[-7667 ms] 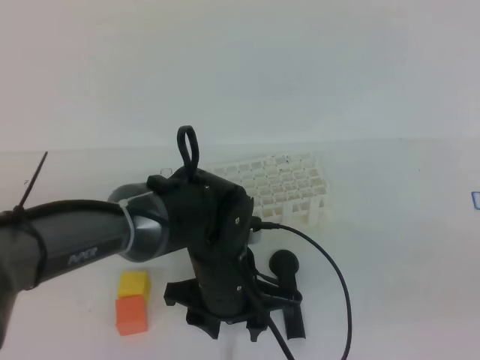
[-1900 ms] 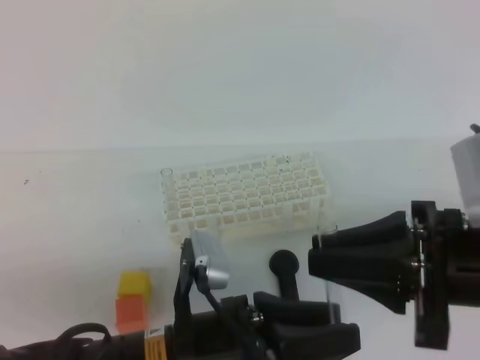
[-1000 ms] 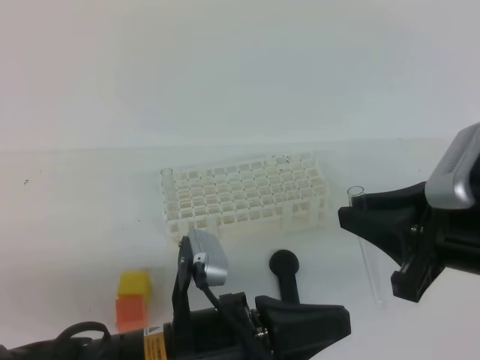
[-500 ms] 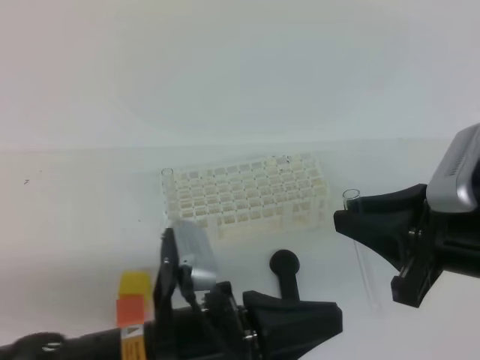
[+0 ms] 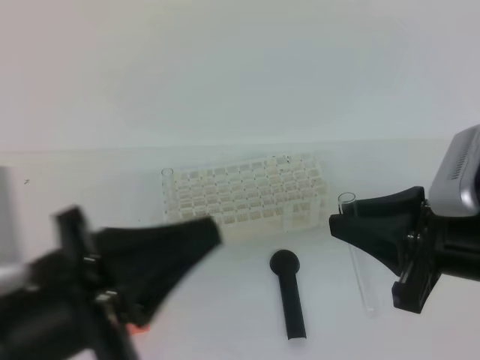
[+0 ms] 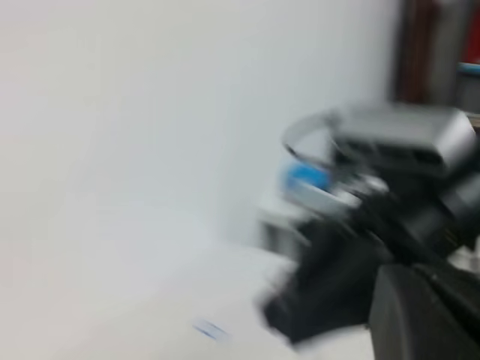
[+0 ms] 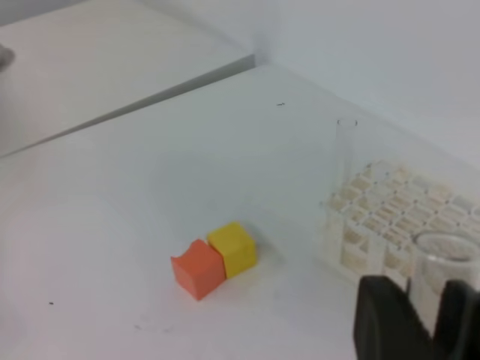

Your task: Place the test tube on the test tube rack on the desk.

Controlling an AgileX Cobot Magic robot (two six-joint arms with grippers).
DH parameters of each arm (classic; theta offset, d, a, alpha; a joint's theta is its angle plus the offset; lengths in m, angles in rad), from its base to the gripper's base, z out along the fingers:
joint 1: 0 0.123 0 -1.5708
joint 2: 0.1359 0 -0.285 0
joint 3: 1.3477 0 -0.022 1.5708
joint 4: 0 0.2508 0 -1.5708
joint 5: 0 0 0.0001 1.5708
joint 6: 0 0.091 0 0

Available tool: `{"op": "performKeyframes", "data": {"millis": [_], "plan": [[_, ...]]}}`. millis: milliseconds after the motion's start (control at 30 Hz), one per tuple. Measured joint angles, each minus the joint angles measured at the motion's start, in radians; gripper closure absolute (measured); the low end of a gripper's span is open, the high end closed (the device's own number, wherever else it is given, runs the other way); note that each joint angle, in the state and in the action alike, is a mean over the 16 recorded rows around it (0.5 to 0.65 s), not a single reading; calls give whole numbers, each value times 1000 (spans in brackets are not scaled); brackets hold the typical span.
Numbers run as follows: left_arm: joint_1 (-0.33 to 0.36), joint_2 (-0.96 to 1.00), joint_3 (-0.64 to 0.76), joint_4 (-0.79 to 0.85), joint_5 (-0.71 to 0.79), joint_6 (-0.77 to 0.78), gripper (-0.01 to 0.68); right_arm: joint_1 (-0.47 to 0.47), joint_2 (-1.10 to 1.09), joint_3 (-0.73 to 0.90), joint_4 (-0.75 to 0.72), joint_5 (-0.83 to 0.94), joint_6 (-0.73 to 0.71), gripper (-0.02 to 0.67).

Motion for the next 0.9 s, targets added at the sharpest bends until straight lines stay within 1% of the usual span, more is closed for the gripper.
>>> {"op": "performKeyframes", "data": {"millis": [167,233,333,433,533,667,800,900], "plan": [[204,-140,41,50,-3,0,674,0,0,0,0,13,-1,524],[275,-192,69,60,5,0,674,0,0,0,0,16,-2,524],[358,-264,122,65,30,0,674,0,0,0,0,21,-2,524],[414,-332,189,67,73,0,674,0,0,0,0,26,-3,524],[442,-400,264,86,126,0,674,0,0,0,0,32,-3,524],[440,-498,347,170,196,0,674,0,0,0,0,41,-3,524],[427,-596,400,309,234,-1,674,0,0,0,0,49,-3,524],[424,-663,425,426,224,-2,674,0,0,0,0,52,-3,524]]}}
